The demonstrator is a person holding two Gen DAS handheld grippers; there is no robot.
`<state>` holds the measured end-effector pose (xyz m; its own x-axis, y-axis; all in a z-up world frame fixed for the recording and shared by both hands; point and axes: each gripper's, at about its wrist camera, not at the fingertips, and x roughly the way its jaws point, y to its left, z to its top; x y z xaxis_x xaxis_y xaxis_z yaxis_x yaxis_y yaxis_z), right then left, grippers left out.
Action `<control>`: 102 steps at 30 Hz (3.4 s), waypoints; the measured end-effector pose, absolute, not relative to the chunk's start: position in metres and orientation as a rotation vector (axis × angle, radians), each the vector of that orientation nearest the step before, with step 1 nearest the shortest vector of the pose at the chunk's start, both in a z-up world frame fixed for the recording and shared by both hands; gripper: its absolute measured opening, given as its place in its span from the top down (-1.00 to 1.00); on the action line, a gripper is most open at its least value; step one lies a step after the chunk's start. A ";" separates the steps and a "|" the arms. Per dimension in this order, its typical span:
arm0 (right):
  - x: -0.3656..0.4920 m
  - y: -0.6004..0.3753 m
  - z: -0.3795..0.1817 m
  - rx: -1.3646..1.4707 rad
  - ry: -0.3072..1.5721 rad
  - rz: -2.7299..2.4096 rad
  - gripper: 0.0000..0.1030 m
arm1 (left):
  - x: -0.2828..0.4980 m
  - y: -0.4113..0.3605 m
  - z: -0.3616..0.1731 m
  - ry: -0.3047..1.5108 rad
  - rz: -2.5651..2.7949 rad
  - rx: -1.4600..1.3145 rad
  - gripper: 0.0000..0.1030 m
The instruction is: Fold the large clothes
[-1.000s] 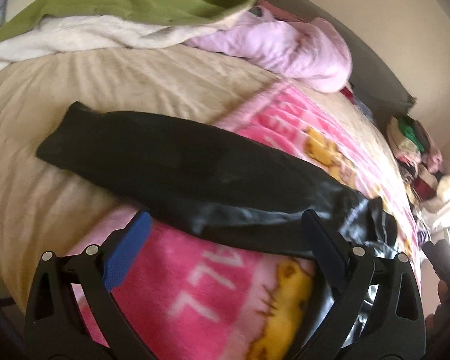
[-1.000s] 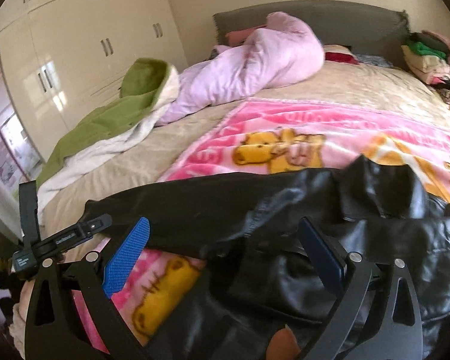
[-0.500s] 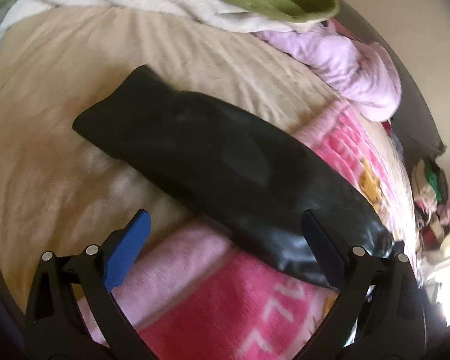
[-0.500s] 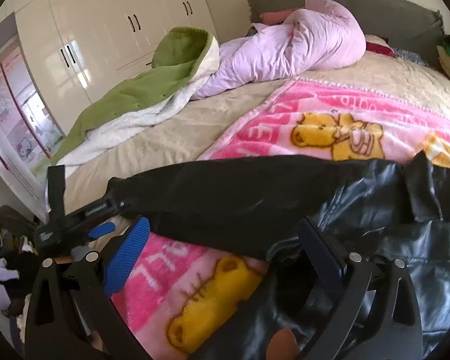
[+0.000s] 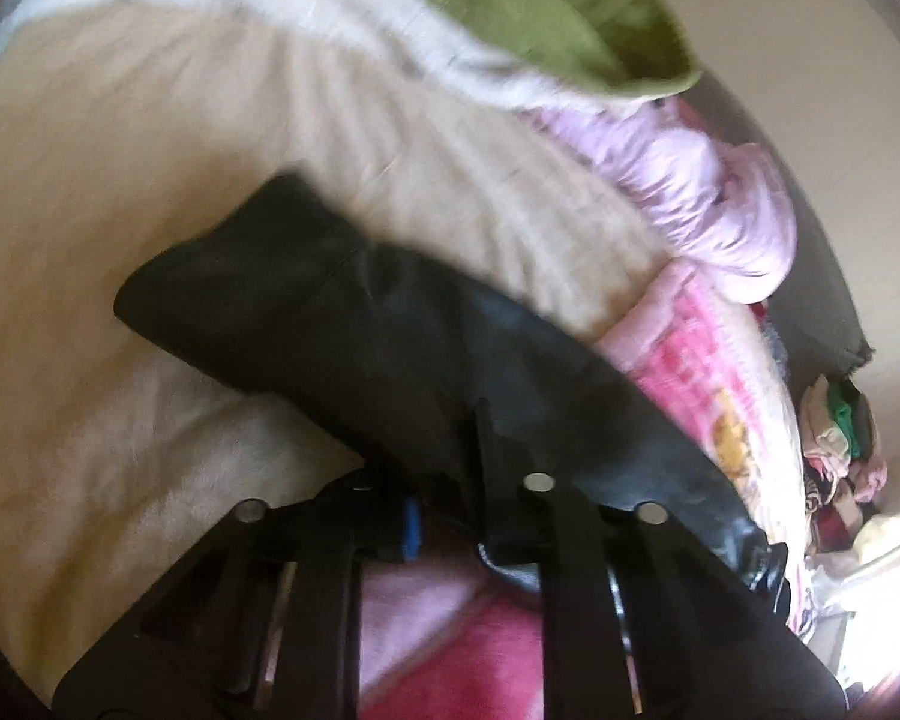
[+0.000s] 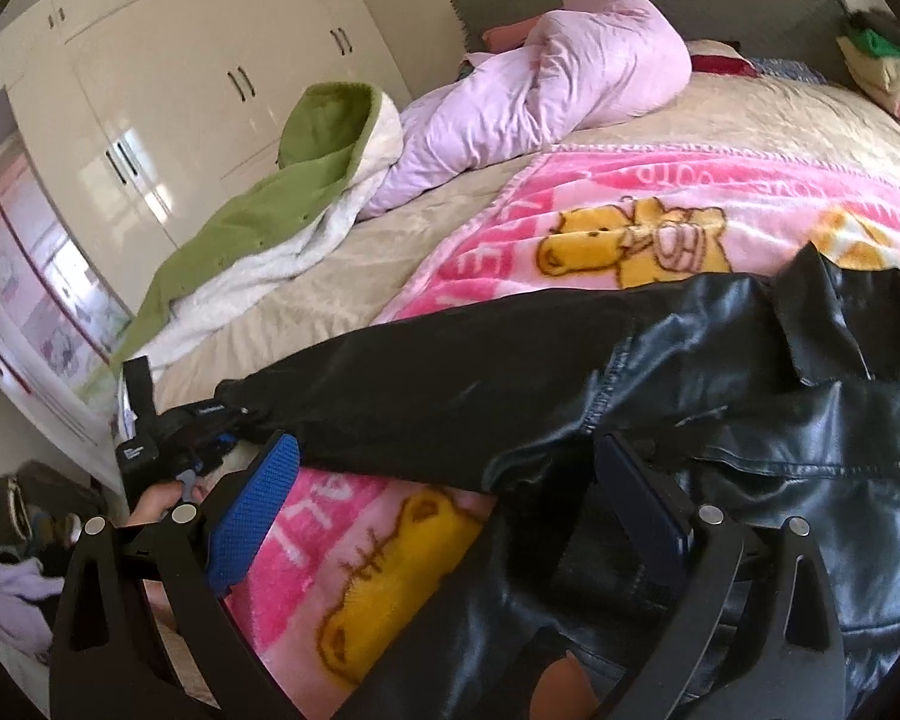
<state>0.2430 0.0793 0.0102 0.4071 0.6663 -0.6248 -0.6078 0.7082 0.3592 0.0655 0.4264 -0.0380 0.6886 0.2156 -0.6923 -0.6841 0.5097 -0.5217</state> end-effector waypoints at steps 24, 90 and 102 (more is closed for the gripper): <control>0.212 -0.111 0.031 0.287 0.777 0.609 -0.91 | 0.072 0.250 0.146 0.273 0.196 -0.614 1.00; 0.248 -0.257 -0.056 0.862 1.035 0.514 -0.29 | 0.149 -0.045 -0.010 0.955 -0.386 -0.028 -0.51; 0.263 -0.221 0.001 0.440 0.808 0.522 0.91 | 0.180 0.081 0.031 0.820 -0.190 -0.301 -0.80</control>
